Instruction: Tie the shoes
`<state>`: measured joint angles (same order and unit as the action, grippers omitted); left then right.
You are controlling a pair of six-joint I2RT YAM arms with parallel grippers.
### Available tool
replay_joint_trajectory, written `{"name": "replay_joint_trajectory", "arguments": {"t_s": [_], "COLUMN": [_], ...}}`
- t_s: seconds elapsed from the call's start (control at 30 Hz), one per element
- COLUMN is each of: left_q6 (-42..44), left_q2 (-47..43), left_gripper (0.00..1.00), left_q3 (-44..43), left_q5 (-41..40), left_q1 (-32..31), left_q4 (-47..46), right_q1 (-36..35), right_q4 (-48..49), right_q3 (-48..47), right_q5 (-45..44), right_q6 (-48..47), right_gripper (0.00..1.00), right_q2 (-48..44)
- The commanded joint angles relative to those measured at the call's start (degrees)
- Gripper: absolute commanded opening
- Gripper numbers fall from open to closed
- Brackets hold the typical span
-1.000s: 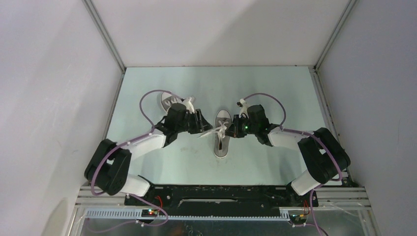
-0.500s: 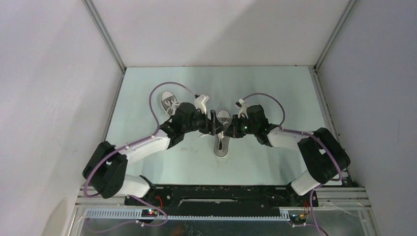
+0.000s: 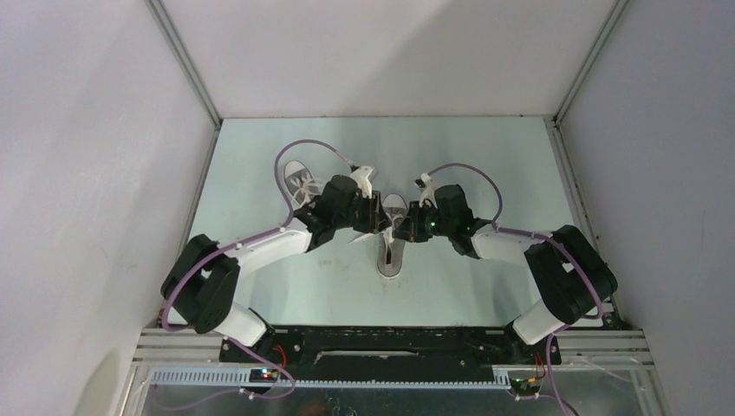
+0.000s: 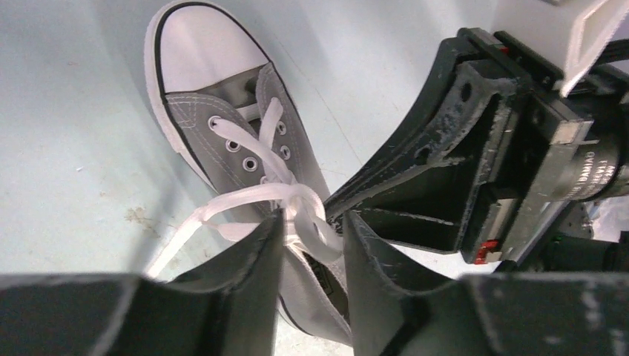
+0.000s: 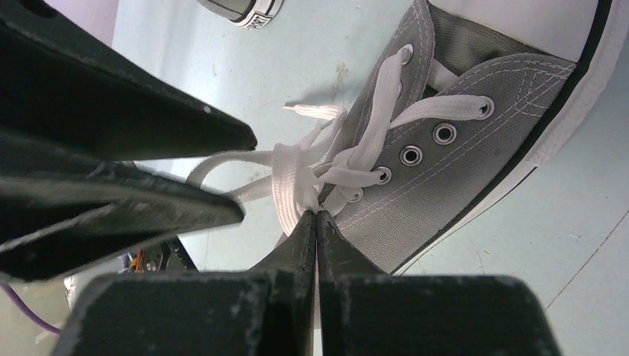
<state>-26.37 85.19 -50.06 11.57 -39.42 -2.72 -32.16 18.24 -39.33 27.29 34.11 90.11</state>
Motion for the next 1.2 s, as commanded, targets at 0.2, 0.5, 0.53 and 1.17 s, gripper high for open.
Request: {"name": "replay_joint_trajectory", "arguments": {"t_s": [0.2,0.5,0.53,1.17], "left_q6": [0.22,-1.53,-1.56,-4.10], "left_q2": [-0.72,-3.62,-3.82,-4.03], "left_gripper": [0.00,0.00,0.00,0.00], "left_q3": [-1.52,3.11,3.67,8.58], "left_q5": [-2.25,-0.10,0.23,6.00], "left_q1": [0.52,3.47,3.74,4.16], "left_q4": [2.35,1.74,1.48,-4.22], "right_q1": [-0.48,-2.30,-2.35,-4.91], "right_q4": [0.78,12.02,12.40,25.00], "right_q3": [-1.31,3.29,3.55,17.40], "right_q5": [-2.86,-10.07,-10.68,-27.27], "right_q6": [0.98,7.58,8.08,20.95], "right_gripper": [0.00,0.00,0.00,0.00], "right_q2": [-2.27,-3.38,-3.36,-8.44]}}
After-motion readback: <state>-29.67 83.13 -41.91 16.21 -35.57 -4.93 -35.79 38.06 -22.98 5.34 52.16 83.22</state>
